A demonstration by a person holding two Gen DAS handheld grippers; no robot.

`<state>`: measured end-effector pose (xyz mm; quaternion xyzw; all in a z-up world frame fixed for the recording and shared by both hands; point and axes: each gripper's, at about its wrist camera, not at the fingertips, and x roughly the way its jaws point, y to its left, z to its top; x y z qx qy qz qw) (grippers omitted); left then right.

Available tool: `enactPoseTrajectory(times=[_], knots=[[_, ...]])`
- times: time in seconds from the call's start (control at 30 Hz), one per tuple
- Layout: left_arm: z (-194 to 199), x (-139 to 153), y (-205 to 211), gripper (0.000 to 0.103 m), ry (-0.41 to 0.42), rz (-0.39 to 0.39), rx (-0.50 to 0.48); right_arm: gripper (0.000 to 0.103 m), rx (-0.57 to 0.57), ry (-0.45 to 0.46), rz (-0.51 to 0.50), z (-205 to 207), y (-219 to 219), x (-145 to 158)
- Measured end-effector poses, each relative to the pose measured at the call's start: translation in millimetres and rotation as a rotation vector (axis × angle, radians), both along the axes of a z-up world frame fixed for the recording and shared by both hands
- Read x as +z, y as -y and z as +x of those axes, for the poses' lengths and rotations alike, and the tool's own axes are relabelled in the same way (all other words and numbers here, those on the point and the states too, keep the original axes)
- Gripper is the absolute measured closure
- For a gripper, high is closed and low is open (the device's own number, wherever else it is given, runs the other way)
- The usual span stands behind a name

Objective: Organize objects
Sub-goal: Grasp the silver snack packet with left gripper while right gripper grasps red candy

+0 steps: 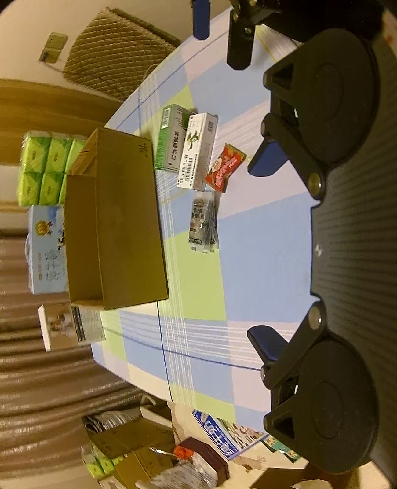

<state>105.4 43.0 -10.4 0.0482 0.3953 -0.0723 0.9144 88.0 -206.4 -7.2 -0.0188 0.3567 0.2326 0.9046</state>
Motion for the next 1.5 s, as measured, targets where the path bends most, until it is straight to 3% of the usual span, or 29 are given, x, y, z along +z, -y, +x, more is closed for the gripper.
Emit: enactPoseTrajectory(times=[0.07,0.5,0.87,0.97,1.0,1.37,1.47,1.5], knots=[[10,-6,-2,0.001,-0.011,0.004,-0.035,0.004,0.016,-0.006,-0.004,6,-5,-7],[83,-47,0,0.001,-0.059,0.088,-0.244,0.037,0.088,-0.063,-0.073,60,-38,-59],[118,-77,15,0.001,-0.076,0.159,-0.41,0.05,0.152,-0.098,-0.147,107,-67,-101],[126,-82,20,0.001,-0.072,0.178,-0.464,0.062,0.162,-0.101,-0.172,113,-71,-107],[129,-83,21,0.001,-0.073,0.185,-0.476,0.07,0.161,-0.09,-0.181,114,-71,-107],[163,-96,53,0.009,-0.076,0.283,-0.684,0.076,0.108,-0.129,-0.17,106,-50,-100],[175,-98,56,0.017,-0.121,0.234,-0.694,0.076,0.092,-0.143,-0.157,106,-45,-100],[179,-97,56,0.023,-0.145,0.207,-0.69,0.076,0.088,-0.143,-0.155,106,-44,-99]])
